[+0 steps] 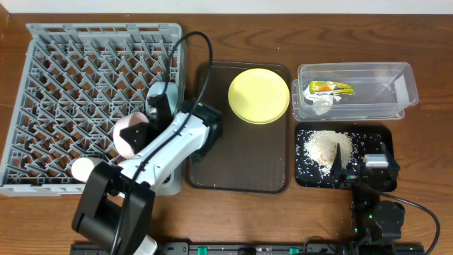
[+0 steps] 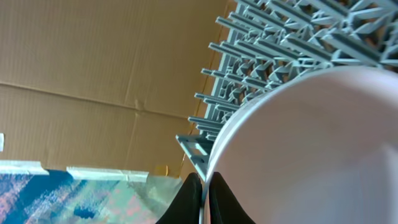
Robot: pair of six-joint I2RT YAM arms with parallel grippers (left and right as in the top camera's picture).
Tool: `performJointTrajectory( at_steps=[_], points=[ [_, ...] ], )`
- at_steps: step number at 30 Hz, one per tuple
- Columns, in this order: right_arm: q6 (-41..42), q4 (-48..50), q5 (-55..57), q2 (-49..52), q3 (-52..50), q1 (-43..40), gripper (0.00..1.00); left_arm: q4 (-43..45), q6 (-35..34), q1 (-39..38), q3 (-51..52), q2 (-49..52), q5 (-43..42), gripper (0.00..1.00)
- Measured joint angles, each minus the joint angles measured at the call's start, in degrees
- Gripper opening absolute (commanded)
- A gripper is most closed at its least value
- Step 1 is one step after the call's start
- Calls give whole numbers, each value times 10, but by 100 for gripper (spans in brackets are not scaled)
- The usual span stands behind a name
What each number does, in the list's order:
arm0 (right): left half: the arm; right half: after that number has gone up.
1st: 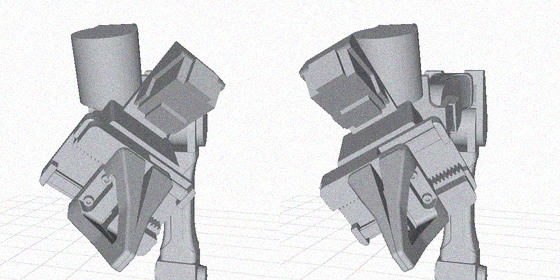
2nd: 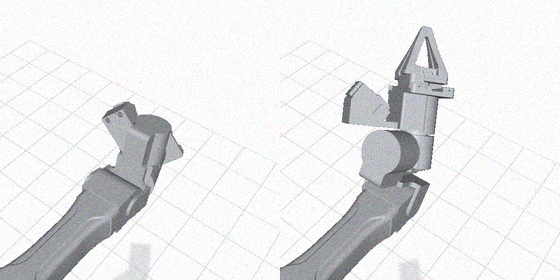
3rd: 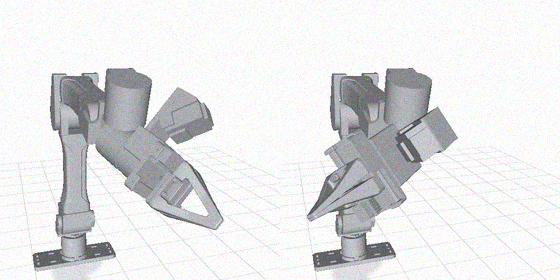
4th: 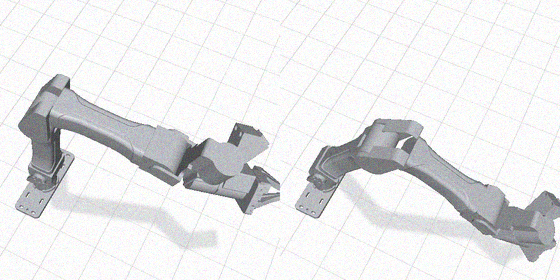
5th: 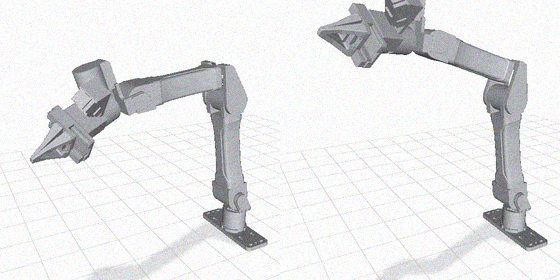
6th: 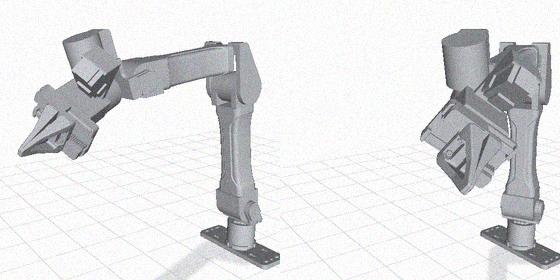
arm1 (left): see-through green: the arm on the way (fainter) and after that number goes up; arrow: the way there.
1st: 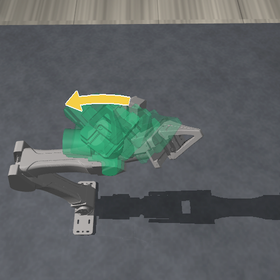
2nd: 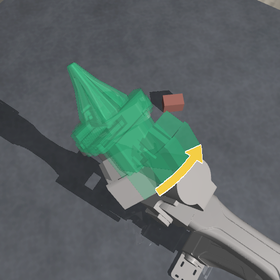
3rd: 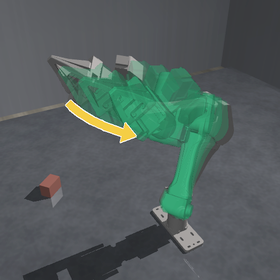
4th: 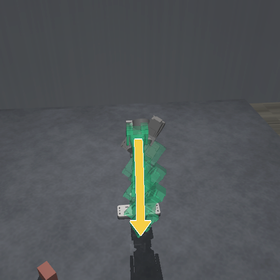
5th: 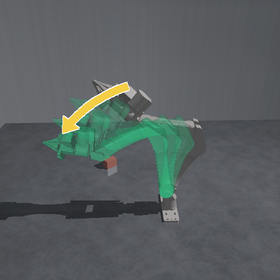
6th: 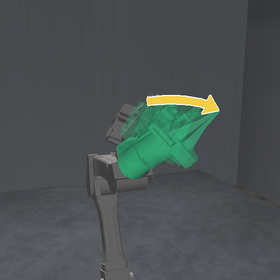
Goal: Sort waste into correct bins and load items into the dishwasher
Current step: 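Carry the pink-white bowl back and lower it onto the brown tray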
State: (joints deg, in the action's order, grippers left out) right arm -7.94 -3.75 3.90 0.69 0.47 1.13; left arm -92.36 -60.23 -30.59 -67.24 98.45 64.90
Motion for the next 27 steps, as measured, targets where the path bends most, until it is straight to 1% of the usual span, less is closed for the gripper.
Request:
performJointTrajectory(
  at_steps=[5, 12, 22, 27],
  points=[
    [0, 0, 0, 0, 0, 0, 99, 0, 0, 23, 0, 0, 8, 8],
    [0, 0, 0, 0, 0, 0, 99, 0, 0, 24, 0, 0, 8, 8],
    [0, 0, 0, 0, 0, 0, 99, 0, 0, -19, 0, 0, -20, 8],
    [0, 0, 0, 0, 0, 0, 99, 0, 2, -20, 0, 0, -22, 8]
  ],
)
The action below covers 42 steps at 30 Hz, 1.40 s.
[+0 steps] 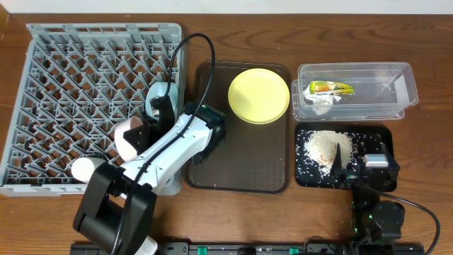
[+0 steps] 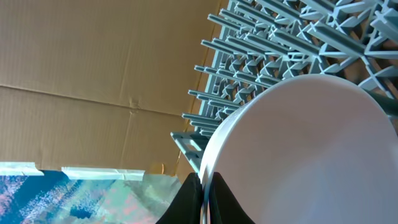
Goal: Sort waste into correct bins and load items into the dishwasher
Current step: 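Carry the pink-white bowl back and lower it onto the brown tray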
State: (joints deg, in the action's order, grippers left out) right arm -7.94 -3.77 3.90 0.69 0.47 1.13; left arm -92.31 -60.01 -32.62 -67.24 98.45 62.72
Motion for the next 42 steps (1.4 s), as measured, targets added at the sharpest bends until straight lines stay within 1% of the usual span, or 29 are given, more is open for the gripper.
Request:
performJointTrajectory(
  at_steps=[6, 13, 27, 31, 32, 37, 39, 40, 42],
  points=[
    [0, 0, 0, 0, 0, 0, 99, 1, 1, 0, 0, 0, -12, 8],
    [0, 0, 0, 0, 0, 0, 99, 16, 19, -1, 0, -4, -31, 8],
    [0, 0, 0, 0, 0, 0, 99, 30, 33, -2, -5, -25, -99, 8],
    [0, 0, 0, 0, 0, 0, 99, 80, 60, -14, -11, -30, -111, 8],
    [0, 0, 0, 0, 0, 0, 99, 102, 68, -19, -11, -30, -127, 8],
    [0, 0, 0, 0, 0, 0, 99, 105, 85, -31, -12, -24, -155, 16],
    [0, 0, 0, 0, 0, 0, 99, 103, 90, -37, -17, -26, -170, 17],
    [0, 0, 0, 0, 0, 0, 99, 104, 91, -40, -19, -28, -186, 23],
    [0, 0, 0, 0, 0, 0, 99, 114, 99, -45, -22, -39, -219, 28]
  ],
)
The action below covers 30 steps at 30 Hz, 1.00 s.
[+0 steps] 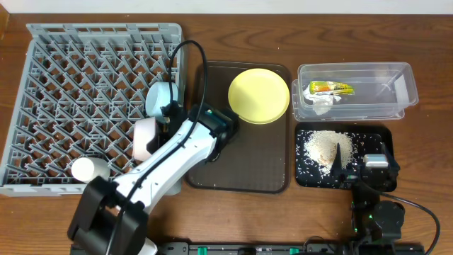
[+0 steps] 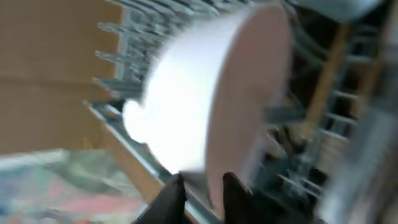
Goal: Sort waste into correct bins and load items into the dishwasher
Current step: 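Carry the pink-white bowl back and lower it onto the brown tray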
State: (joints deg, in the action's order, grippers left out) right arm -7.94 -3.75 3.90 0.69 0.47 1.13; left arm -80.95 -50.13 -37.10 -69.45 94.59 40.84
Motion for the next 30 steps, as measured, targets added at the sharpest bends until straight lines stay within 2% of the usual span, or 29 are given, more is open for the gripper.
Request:
performJointTrajectory(
  at_steps=[4, 7, 11, 22, 30],
  points=[
    [0, 0, 0, 0, 0, 0, 99, 96, 41, -6, -1, -40, -125, 40],
    [0, 0, 0, 0, 0, 0, 99, 179, 80, -5, -2, -63, -230, 42],
    [0, 0, 0, 0, 0, 0, 99, 213, 110, -5, -2, -94, -313, 45],
    [0, 0, 0, 0, 0, 0, 99, 215, 142, -5, -2, -121, -334, 45],
    [0, 0, 0, 0, 0, 0, 99, 271, 191, -5, -2, -121, -337, 49]
  ],
)
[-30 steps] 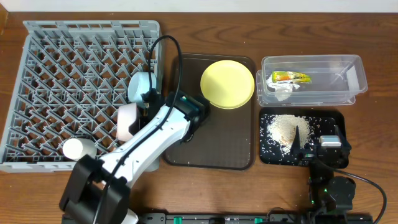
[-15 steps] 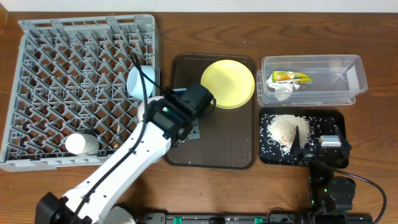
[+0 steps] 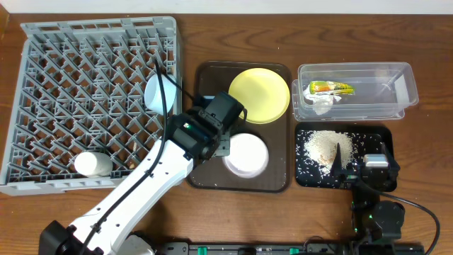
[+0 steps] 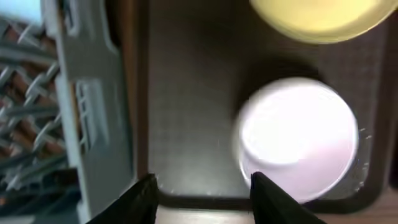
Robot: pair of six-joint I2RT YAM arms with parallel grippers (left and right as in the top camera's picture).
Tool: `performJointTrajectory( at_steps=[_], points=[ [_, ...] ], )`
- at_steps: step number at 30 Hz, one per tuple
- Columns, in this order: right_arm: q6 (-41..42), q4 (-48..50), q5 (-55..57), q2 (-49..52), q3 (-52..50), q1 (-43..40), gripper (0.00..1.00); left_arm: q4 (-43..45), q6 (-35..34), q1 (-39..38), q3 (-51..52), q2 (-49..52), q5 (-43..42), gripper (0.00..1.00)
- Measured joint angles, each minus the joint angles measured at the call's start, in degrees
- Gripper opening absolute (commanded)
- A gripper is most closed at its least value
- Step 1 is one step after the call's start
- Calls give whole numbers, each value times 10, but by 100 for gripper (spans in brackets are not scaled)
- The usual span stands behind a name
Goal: Sort waste into correct bins and load items into the dishwasher
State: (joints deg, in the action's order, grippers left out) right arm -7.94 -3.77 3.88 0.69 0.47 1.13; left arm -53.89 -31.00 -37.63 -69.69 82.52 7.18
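A pale pink bowl [image 3: 245, 154] [image 4: 298, 140] rests upright on the brown tray [image 3: 205, 170], in front of the yellow plate [image 3: 259, 95] [image 4: 317, 18]. My left gripper [image 3: 221, 131] [image 4: 205, 196] hovers above the tray just left of the bowl, open wide and holding nothing. The grey dish rack [image 3: 92, 99] [image 4: 81, 118] holds a light blue bowl [image 3: 156, 91] and a white cup [image 3: 92, 164]. Over the black tray [image 3: 375, 138] of spilled rice my right gripper [image 3: 339, 159] sits shut.
A clear bin [image 3: 354, 91] at the back right holds a yellow-green wrapper and crumpled paper. The rack's right wall stands close to the brown tray's left rim. Bare wood lies along the table's front edge.
The pink bowl was tilted in my left gripper at the rack's right edge; it now lies on the brown tray with the gripper open beside it. The rack sits slightly farther back.
My left gripper first held the pink bowl by its rim over the rack's front right part, and still did at the following moment. Then the bowl stood on edge at the rack's right side. Now it lies released on the tray.
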Motion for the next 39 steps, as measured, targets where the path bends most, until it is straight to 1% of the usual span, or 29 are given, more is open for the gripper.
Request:
performJointTrajectory(
  at_steps=[3, 7, 11, 15, 19, 22, 24, 26, 29, 31, 35, 39],
  points=[
    [0, 0, 0, 0, 0, 0, 99, 42, 8, 0, 6, 0, -9, 49],
    [0, 0, 0, 0, 0, 0, 99, 102, 15, 6, 33, 13, -46, 49],
    [0, 0, 0, 0, 0, 0, 99, 167, 35, 20, 64, 51, -113, 49],
    [0, 0, 0, 0, 0, 0, 99, 205, 72, 25, 81, 99, -195, 49],
    [0, 0, 0, 0, 0, 0, 99, 233, 105, 25, 83, 142, -279, 49],
    [0, 0, 0, 0, 0, 0, 99, 233, 117, 25, 83, 167, -309, 47],
    [0, 0, 0, 0, 0, 0, 99, 234, 120, 25, 83, 186, -321, 40],
    [0, 0, 0, 0, 0, 0, 99, 233, 123, 25, 83, 207, -329, 28],
    [0, 0, 0, 0, 0, 0, 99, 235, 129, 25, 83, 226, -337, 19],
    [0, 0, 0, 0, 0, 0, 99, 240, 129, 25, 83, 228, -340, 8],
    [0, 0, 0, 0, 0, 0, 99, 248, 133, 25, 83, 228, -351, 8],
    [0, 0, 0, 0, 0, 0, 99, 250, 146, 36, 83, 227, -398, 8]
  ],
)
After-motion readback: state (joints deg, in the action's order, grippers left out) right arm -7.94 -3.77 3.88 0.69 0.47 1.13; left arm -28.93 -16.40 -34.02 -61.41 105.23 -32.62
